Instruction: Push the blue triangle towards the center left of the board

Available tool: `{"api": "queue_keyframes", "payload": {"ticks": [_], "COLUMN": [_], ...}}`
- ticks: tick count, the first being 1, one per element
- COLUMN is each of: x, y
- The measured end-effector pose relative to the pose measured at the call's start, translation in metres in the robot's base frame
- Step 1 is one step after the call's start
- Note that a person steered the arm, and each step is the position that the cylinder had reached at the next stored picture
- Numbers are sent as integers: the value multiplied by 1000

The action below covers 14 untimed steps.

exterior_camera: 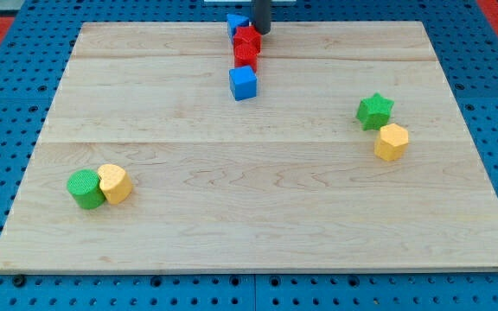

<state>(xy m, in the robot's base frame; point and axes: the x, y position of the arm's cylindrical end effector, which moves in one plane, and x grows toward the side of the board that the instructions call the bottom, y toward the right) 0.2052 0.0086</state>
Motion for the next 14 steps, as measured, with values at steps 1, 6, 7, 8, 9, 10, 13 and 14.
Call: {"api": "queue_keyframes", "payload": {"ticks": [1,6,7,8,9,10,13,14], "x": [0,-13,-13,-13,-13,-14,-1,-1], "y": [-5,-17,-41,-70,-100,-132,-176,-169]}}
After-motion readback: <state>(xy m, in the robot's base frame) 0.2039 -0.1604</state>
